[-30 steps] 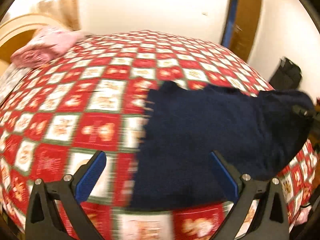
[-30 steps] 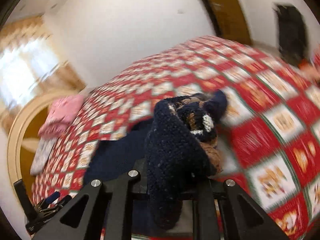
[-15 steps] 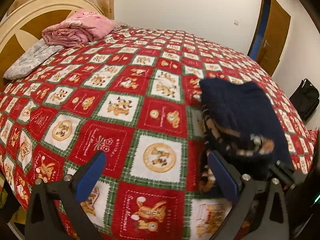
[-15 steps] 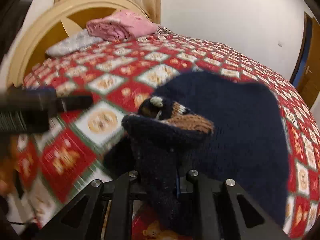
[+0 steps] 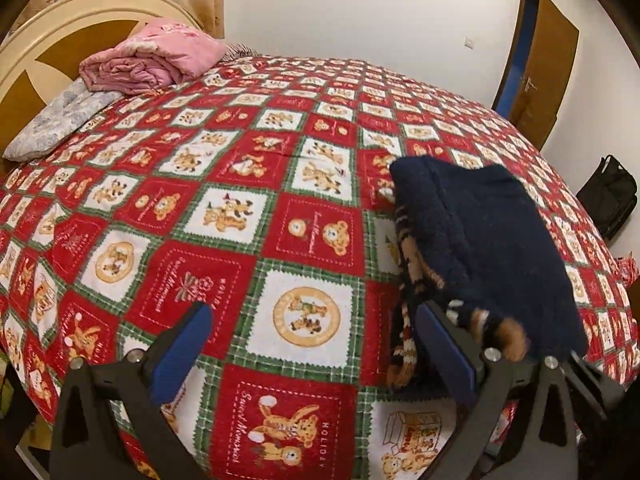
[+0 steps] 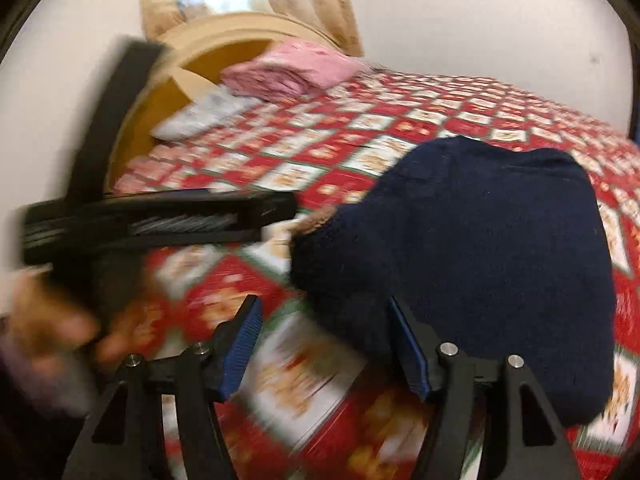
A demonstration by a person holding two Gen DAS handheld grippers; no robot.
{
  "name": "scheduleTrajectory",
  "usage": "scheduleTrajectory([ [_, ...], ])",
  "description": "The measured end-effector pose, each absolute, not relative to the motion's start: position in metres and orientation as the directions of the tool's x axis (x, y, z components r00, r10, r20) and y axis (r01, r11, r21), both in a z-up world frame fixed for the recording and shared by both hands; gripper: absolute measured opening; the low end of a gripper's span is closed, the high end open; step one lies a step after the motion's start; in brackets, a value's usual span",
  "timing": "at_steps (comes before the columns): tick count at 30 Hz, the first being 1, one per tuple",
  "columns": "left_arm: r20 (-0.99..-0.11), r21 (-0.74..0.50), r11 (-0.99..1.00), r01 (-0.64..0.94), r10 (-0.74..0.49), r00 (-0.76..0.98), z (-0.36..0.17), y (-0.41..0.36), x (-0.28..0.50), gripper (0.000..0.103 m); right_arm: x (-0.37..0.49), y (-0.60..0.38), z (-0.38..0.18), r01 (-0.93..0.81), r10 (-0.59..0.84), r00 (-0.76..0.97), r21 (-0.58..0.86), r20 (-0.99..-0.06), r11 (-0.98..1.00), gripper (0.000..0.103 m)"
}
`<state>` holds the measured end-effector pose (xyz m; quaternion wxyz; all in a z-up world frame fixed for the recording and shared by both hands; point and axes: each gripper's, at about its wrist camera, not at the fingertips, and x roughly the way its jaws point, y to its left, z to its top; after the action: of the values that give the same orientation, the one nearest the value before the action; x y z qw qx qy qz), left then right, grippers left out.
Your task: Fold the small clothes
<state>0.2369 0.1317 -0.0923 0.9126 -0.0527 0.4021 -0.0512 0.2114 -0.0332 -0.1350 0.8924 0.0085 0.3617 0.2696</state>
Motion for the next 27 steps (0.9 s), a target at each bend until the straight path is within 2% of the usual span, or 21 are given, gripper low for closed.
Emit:
scheduleTrajectory([
  [1, -0.724, -0.142, 0.989, 0.05, -0.138, 0.676, -0.09, 0.132, 0.237, 0.103, 0.201, -0.045, -0.127, -0.479, 0.52, 0.608, 0.246, -0.6, 0.843, 0.064],
  [3, -0.714, -0.154, 0.987, 0.051, -0.147, 0.684, -0.083, 0.128, 0.24, 0.103, 0.192, -0.074, -0.111, -0.426, 0.518, 0.666, 0.296, -0.538, 0.855, 0.05],
  [4, -0.711, -0.161, 0.985, 0.057, -0.156, 0.686, -0.081, 0.124, 0.241, 0.103, 0.193, -0.085, -0.107, -0.39, 0.493, 0.688, 0.302, -0.532, 0.87, 0.038],
  [5, -0.708, -0.17, 0.983, 0.068, -0.17, 0.686, -0.079, 0.118, 0.241, 0.103, 0.197, -0.097, -0.105, -0.339, 0.446, 0.715, 0.292, -0.538, 0.894, 0.034],
  [7, -0.695, -0.187, 0.976, 0.115, -0.214, 0.687, -0.07, 0.1, 0.239, 0.103, 0.206, -0.118, -0.107, -0.208, 0.306, 0.756, 0.231, -0.578, 0.95, 0.034],
  [11, -0.671, -0.177, 0.965, 0.196, -0.264, 0.693, -0.062, 0.064, 0.233, 0.103, 0.222, -0.141, -0.132, -0.129, 0.275, 0.709, 0.264, -0.65, 0.956, 0.034],
  [13, -0.7, -0.159, 0.965, 0.209, -0.26, 0.665, -0.075, 0.048, 0.237, 0.103, 0.221, -0.147, -0.147, -0.099, 0.282, 0.674, 0.294, -0.682, 0.95, 0.034],
  [15, -0.758, -0.122, 0.974, 0.19, -0.215, 0.616, -0.095, 0.042, 0.243, 0.097, 0.218, -0.147, -0.157, -0.098, 0.278, 0.654, 0.286, -0.703, 0.953, 0.033],
  [18, -0.81, -0.08, 0.987, 0.143, -0.148, 0.567, -0.127, 0.052, 0.247, 0.096, 0.211, -0.157, -0.159, -0.102, 0.306, 0.644, 0.318, -0.701, 0.943, 0.032],
  [22, -0.81, -0.225, 0.968, 0.113, -0.25, 0.53, -0.138, 0.074, 0.248, 0.099, 0.214, -0.166, -0.162, -0.109, 0.346, 0.619, 0.359, -0.705, 0.927, 0.032],
  [27, -0.808, -0.182, 0.972, 0.15, -0.235, 0.54, -0.119, 0.073, 0.243, 0.097, 0.211, -0.167, -0.156, -0.113, 0.359, 0.591, 0.367, -0.722, 0.923, 0.032],
])
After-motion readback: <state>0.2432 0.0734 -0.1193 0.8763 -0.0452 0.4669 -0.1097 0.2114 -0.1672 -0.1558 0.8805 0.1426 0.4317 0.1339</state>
